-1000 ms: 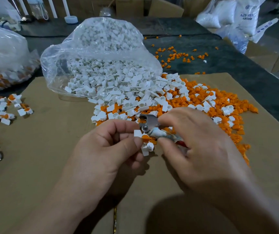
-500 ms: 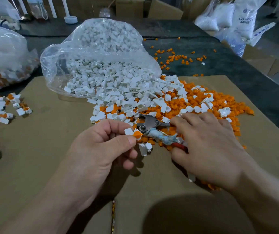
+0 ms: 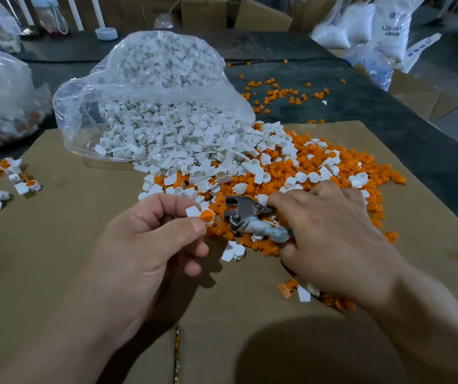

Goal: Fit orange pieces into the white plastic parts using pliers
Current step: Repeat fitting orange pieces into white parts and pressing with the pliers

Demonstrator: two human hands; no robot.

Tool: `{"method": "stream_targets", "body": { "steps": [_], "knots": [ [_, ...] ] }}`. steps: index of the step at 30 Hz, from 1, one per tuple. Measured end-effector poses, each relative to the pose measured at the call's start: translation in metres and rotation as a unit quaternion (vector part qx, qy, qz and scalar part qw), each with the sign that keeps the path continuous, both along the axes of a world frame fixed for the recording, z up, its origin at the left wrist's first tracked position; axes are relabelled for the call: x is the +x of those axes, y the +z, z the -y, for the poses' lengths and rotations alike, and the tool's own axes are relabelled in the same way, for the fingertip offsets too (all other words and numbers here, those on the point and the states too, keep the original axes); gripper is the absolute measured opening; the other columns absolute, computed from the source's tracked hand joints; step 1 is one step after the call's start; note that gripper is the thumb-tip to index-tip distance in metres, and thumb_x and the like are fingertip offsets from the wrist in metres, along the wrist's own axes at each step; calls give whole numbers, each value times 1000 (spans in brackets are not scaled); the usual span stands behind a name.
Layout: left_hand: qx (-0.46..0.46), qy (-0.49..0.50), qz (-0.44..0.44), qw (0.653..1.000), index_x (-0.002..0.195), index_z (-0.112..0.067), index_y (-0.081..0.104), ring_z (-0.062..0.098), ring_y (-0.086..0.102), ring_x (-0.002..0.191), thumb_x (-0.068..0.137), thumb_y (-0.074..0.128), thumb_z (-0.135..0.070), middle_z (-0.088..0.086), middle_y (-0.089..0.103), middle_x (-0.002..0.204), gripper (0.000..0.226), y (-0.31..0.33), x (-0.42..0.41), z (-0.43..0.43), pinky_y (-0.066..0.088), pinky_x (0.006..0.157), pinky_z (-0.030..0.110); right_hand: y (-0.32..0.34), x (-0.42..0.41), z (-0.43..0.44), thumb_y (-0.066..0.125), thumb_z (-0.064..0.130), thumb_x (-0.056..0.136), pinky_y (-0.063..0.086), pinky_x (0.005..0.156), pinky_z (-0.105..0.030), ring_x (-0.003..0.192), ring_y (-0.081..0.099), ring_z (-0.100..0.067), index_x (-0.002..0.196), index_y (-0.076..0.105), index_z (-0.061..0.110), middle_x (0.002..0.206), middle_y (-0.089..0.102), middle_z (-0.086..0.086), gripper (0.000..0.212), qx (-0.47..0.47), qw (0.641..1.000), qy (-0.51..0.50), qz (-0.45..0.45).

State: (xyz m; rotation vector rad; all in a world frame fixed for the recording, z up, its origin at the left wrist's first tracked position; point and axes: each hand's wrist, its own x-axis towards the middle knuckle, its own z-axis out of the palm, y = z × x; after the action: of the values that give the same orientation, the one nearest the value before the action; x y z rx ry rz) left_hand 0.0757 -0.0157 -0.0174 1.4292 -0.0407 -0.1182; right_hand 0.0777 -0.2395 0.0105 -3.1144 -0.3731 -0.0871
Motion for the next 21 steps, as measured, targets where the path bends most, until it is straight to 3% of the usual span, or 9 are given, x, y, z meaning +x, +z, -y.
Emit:
{"method": "stream_targets", "body": {
  "steps": [5,8,11,14,21],
  "knots": [
    [-12,15,0,1000,79,-22,74,17,62,55,60,81,-32,8,69,69,23,1,0,1,47,44,23,6,0,0,48,40,82,33,82,-36,89,31,-14,138,30,35,109,51,16,59,68,997,1,31],
    [-38,18,3,999,77,-22,74,16,60,54,59,81,-28,8,67,68,20,4,0,2,46,43,23,15,-3,2,49,39,78,37,84,-31,103,38,-16,141,31,31,117,48,12,66,139,989,-3,51],
    [-52,22,13,998,74,-22,74,15,58,53,64,80,-14,7,64,64,14,9,-2,4,45,42,21,21,-9,0,41,45,76,35,76,-23,99,39,-11,125,43,34,102,48,18,50,144,988,16,47],
    [-63,28,26,997,73,-22,74,14,56,50,70,73,-13,7,62,60,10,16,-4,6,45,41,21,22,-13,-3,31,50,74,42,72,-32,85,40,-11,102,49,36,85,49,16,36,124,991,51,24],
    [-71,20,65,995,75,-20,74,13,56,49,62,78,-8,7,58,58,18,20,-6,5,45,42,20,25,-19,0,39,49,75,46,67,-37,82,47,-11,100,50,39,84,52,17,29,162,984,72,23]
  ]
}}
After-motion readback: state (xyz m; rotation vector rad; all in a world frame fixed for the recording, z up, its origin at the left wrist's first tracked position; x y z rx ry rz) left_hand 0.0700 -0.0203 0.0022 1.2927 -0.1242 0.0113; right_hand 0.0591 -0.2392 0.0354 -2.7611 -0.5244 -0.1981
